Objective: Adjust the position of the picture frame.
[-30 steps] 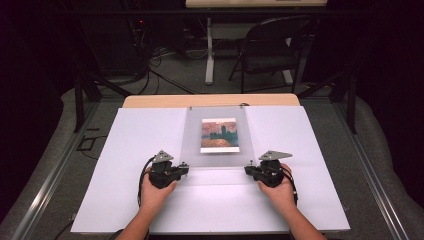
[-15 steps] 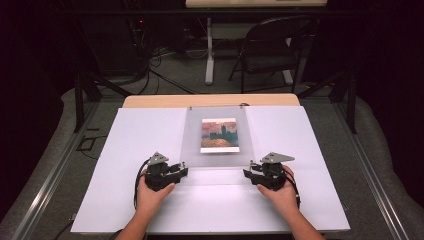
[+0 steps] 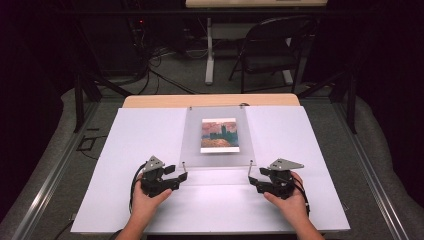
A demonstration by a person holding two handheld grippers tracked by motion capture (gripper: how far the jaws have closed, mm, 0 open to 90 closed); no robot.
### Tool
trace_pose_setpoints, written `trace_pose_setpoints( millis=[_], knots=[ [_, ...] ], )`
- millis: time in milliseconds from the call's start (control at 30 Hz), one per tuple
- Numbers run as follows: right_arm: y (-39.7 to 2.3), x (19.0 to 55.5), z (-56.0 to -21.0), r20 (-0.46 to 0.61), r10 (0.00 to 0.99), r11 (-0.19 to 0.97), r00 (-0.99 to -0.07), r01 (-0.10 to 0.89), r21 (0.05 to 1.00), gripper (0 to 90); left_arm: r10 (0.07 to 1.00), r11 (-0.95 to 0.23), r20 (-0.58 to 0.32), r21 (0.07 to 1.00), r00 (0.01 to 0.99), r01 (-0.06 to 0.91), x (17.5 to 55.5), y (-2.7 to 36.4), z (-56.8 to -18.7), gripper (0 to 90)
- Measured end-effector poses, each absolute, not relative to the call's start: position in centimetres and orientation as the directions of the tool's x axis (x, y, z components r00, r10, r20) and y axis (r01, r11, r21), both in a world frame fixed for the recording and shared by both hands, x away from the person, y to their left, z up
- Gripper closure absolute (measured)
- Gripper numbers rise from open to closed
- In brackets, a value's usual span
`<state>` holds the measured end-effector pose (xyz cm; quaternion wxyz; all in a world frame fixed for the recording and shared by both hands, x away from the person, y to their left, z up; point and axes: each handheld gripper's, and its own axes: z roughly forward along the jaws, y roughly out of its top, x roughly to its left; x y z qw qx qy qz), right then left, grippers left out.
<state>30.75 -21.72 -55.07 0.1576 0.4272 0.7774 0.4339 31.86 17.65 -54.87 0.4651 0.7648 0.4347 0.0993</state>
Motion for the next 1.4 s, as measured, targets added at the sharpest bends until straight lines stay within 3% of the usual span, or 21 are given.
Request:
trace_pose_setpoints(
  millis=[200, 900, 1400],
  knots=[
    [-21.7, 30.2, -55.0, 0.118, 0.803, 0.261, -0.584, 0.524, 0.811, 39.0, 0.751, -0.193, -0.242, 0.809, 0.614, 0.555, 31.6, 17.8, -54.7, 41.8],
    [-21.9, 29.3, -54.1, 0.138, 0.789, 0.269, -0.599, 0.537, 0.8, 37.6, 0.779, -0.177, -0.232, 0.81, 0.583, 0.559, 29.9, 18.7, -54.1, 32.1],
    [-22.9, 29.9, -52.1, 0.142, 0.812, 0.253, -0.567, 0.56, 0.789, 36.2, 0.785, -0.148, -0.233, 0.829, 0.574, 0.54, 30.1, 19.8, -51.6, 32.3]
  ],
)
